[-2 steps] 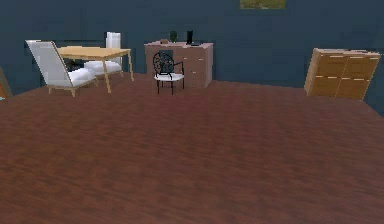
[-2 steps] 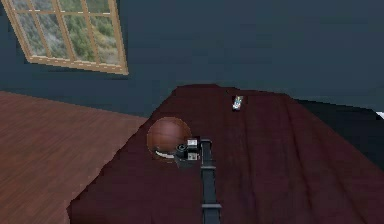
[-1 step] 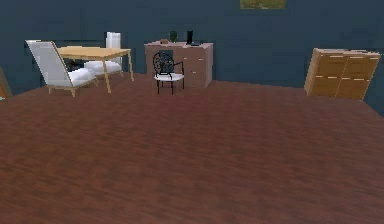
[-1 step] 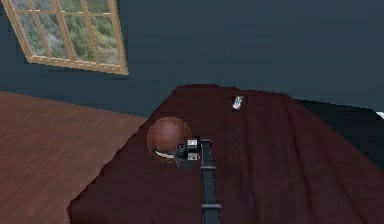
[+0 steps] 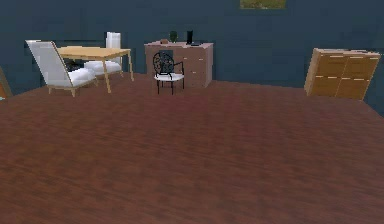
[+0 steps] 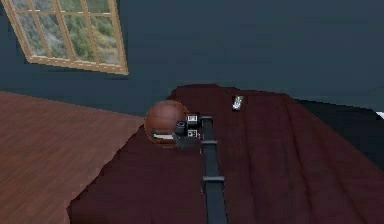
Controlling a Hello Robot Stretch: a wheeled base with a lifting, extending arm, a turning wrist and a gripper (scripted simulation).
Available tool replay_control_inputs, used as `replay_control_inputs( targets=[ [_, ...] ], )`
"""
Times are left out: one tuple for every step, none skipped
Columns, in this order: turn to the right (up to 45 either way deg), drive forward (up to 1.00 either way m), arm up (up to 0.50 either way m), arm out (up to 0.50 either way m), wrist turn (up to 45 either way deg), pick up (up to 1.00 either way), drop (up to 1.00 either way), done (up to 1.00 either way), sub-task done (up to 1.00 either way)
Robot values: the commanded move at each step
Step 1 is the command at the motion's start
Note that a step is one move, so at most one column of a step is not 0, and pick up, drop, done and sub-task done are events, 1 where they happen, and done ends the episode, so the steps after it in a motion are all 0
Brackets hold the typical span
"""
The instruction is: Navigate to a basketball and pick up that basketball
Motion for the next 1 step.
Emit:
replay_control_inputs(
  targets=[
    [0.0,0.0,0.0,0.0,0.0,0.0,0.0,1.0,0.0]
  ],
)
